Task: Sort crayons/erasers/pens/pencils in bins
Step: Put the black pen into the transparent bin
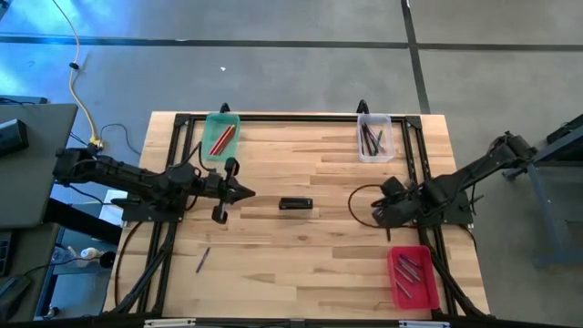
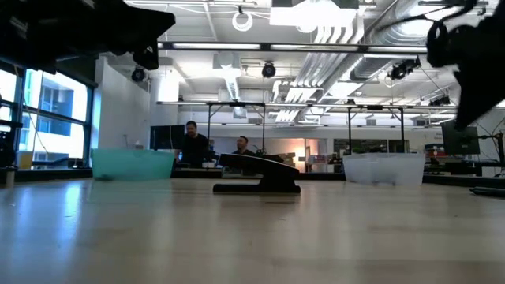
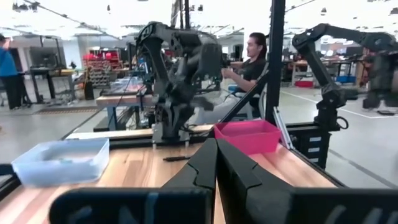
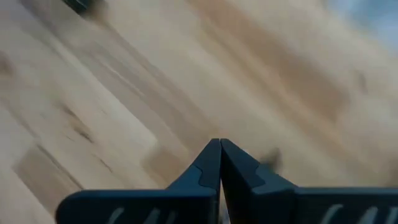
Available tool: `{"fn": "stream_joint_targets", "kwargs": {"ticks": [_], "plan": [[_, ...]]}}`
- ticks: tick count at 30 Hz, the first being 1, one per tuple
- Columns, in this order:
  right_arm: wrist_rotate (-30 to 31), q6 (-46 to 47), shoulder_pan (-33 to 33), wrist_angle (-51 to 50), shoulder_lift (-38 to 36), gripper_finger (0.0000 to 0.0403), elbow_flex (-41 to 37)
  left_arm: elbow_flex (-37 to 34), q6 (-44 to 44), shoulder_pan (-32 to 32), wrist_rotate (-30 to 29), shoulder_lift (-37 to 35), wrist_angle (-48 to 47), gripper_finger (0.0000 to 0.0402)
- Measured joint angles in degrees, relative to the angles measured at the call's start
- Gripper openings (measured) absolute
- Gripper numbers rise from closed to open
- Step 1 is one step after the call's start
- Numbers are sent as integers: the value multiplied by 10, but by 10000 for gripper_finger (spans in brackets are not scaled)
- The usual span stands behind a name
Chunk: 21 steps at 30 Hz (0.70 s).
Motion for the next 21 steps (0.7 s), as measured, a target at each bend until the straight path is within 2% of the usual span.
{"fn": "stream_joint_targets", "kwargs": {"ticks": [3, 6, 9, 16, 21], "plan": [[-63, 93, 0, -30, 4, 0, -15, 0, 0, -3, 0, 0, 4, 0], [-89, 138, 0, -24, 4, 3, -38, 0, 1, -3, 0, 0, 4, 0], [-95, 161, -5, -13, 8, 22, -44, 0, 1, -4, -1, 0, 3, 0], [-108, 180, -35, -15, 55, 96, -46, 0, -3, -12, 0, 0, 3, 1], [-124, 177, -82, -15, 102, 120, -46, 0, -4, -22, 0, 0, 3, 0]]}}
